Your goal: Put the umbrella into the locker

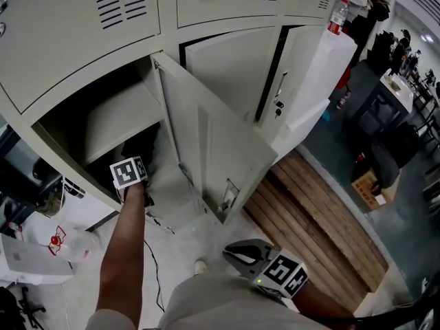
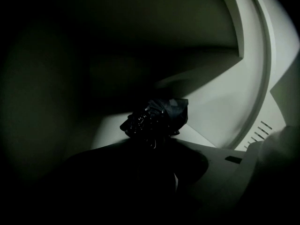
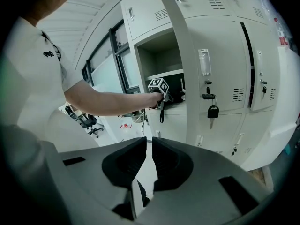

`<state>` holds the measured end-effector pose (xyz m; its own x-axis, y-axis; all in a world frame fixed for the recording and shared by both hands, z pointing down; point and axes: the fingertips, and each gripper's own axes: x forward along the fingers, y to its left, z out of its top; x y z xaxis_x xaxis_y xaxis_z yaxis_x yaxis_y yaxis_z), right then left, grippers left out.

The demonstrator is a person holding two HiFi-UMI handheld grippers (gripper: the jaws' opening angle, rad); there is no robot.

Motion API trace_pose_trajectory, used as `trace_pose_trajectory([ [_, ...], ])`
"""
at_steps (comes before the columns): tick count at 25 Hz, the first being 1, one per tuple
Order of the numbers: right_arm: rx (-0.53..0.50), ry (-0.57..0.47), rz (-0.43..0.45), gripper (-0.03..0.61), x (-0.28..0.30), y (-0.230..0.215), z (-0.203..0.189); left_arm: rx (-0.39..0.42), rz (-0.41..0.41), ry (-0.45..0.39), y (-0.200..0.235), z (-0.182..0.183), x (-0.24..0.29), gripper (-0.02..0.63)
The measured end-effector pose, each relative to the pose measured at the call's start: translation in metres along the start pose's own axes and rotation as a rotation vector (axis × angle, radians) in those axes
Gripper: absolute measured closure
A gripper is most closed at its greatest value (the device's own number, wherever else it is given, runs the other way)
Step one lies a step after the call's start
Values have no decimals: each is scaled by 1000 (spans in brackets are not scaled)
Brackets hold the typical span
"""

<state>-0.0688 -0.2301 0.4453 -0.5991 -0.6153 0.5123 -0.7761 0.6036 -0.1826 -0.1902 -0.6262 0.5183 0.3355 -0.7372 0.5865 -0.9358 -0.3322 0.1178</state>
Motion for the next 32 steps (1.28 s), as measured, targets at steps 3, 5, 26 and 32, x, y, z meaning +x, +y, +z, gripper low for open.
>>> trace_pose_trajectory([
  [3,-5,2,8,560,-3,4,-3,5,0,-1,2,-1,1,372],
  [5,-6,3,9,560,-9,6,-6,-1,-7,-5,1,-1,-5,331],
  [26,-96,47,184,561,-85,29,-75,-68,-51,-125,-85,-73,-178,516],
  [32,-108,79,257,561,-102,48,-105,-89,-167,-124,-140,-134,-241,603],
])
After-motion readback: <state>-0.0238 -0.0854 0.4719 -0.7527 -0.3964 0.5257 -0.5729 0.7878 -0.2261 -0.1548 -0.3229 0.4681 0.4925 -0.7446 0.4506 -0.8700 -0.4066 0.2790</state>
